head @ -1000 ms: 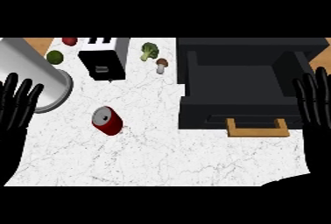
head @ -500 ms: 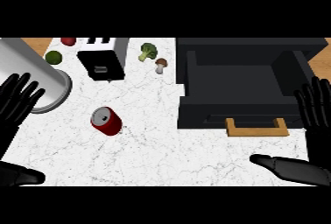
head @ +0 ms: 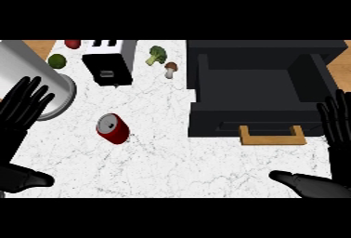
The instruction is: Pick up the can, place it into the drawer and close the drawer
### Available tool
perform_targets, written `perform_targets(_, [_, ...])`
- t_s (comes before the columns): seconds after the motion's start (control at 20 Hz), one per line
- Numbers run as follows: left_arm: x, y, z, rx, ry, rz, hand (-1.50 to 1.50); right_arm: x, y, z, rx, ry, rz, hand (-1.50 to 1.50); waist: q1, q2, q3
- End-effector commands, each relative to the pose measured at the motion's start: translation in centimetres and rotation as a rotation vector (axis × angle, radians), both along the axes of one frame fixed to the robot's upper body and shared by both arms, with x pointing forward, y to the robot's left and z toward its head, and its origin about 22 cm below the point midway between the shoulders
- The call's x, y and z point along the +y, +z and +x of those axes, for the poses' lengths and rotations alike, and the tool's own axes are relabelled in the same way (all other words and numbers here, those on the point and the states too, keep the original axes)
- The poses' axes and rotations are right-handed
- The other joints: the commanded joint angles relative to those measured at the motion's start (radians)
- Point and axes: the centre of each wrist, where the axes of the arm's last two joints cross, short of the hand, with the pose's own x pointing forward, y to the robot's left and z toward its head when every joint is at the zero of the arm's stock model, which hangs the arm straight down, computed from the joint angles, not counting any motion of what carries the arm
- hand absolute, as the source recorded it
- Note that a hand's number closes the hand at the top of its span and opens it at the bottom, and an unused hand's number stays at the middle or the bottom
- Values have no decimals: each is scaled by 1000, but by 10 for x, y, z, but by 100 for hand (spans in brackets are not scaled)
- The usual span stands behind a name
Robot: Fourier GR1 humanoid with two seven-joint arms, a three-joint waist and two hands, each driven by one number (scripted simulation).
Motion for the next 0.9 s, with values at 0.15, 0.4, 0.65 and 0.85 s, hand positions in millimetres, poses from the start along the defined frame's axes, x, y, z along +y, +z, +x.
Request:
perform_targets(0.15, [-19, -22, 7, 63, -8, 25, -150, -12, -9, -10, -5, -6, 7, -150, -1, 0, 0])
perform_targets(0.4, [-32, -39, 8, 83, -4, 49, -150, -20, 11, 11, -15, -2, 5, -150, 2, 0, 0])
perform_targets(0.65, [-33, -79, 1, 102, 4, 66, -150, -16, 14, -12, -16, 5, -14, -150, 1, 0, 0])
perform_targets(0.85, [-31, -128, 15, 121, 25, 92, -150, -31, 14, -8, -9, -11, -17, -150, -3, 2, 0])
